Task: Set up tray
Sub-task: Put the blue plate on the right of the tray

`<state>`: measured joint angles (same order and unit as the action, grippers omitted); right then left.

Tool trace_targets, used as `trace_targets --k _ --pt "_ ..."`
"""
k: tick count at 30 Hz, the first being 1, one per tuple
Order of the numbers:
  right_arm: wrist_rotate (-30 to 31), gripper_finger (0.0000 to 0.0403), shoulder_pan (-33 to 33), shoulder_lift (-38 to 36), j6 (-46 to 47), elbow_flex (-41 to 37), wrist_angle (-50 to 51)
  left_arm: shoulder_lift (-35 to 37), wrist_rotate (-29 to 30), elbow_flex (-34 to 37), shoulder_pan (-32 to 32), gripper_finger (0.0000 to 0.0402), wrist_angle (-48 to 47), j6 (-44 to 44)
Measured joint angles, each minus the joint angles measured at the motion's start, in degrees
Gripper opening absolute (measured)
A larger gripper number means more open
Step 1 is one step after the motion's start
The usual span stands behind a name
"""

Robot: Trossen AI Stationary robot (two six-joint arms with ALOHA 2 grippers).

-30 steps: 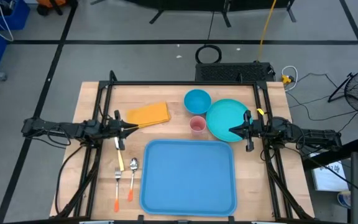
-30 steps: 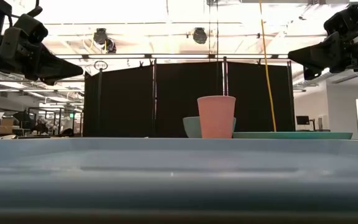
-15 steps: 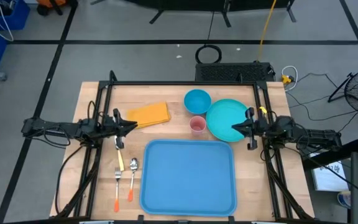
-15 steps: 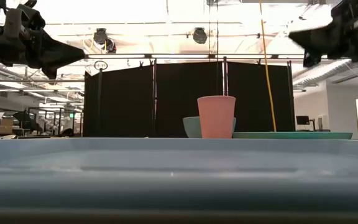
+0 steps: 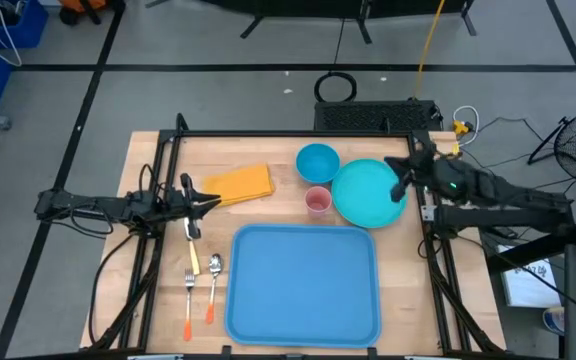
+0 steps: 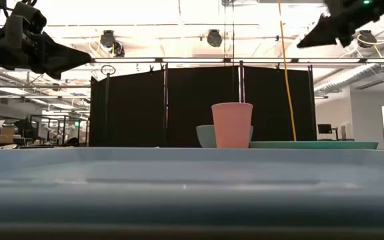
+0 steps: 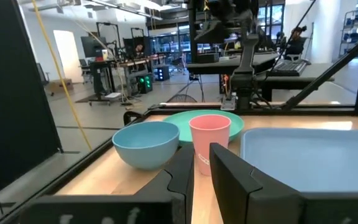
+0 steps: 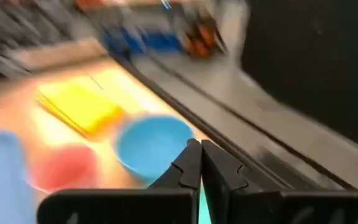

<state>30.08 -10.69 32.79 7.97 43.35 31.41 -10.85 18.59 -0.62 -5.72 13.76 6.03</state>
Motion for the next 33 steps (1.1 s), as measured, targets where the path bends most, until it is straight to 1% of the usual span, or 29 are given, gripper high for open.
trace_targets --k 2,4,6,8,11,13,15,18,22,25,29,33 --pt "-1.3 0.0005 -3.51 6.87 -0.25 5.72 6.16 0.0 -0.02 0.0 0.0 0.0056 0.0 1.91" --pt "-4.43 0.0011 -7.52 13.1 -1.46 10.66 11.54 0.0 -0.01 0.0 0.0 0.0056 0.0 3.97" --pt "-8.17 0.0027 -12.09 18.59 -3.55 15.47 15.0 0.0 -0.05 0.0 0.0 0.0056 0.07 5.58" --pt "-12.72 0.0054 -16.8 23.82 -5.39 19.72 19.1 0.0 -0.02 0.0 0.0 0.0056 0.04 6.13" --pt "-19.24 0.0106 -23.37 31.07 -9.5 24.93 24.24 0.0 -0.02 0.0 0.0 0.0056 0.04 5.95" --pt "-22.04 0.0144 -27.13 35.22 -12.6 27.83 27.51 0.0 -0.02 0.0 0.0 0.0056 0.04 5.9" --pt "-22.63 0.0179 -30.09 38.83 -16.29 29.68 29.61 0.0 -0.02 0.0 0.0 0.0056 0.04 5.9" --pt "-22.48 0.0222 -33.24 42.57 -20.54 30.43 30.14 0.0 -0.02 0.0 0.0 0.0056 0.04 5.88" --pt "-22.63 0.0252 -36.61 45.75 -24.93 29.41 28.03 0.0 -0.02 0.0 0.0 0.0056 0.04 5.85" --pt "-23.46 0.0258 -38.59 47.81 -26.56 27.43 25.32 0.0 -0.02 0.0 0.0 0.0056 -0.03 5.81" --pt "-28.02 0.0254 -40.16 50.59 -28.42 24.81 23.28 0.0 -0.02 0.0 0.0 0.0056 -0.18 5.74" --pt "-30.27 0.0253 -40.48 53.57 -29.97 22.04 20.7 0.0 -0.02 0.0 0.0 0.0056 -0.19 5.72"
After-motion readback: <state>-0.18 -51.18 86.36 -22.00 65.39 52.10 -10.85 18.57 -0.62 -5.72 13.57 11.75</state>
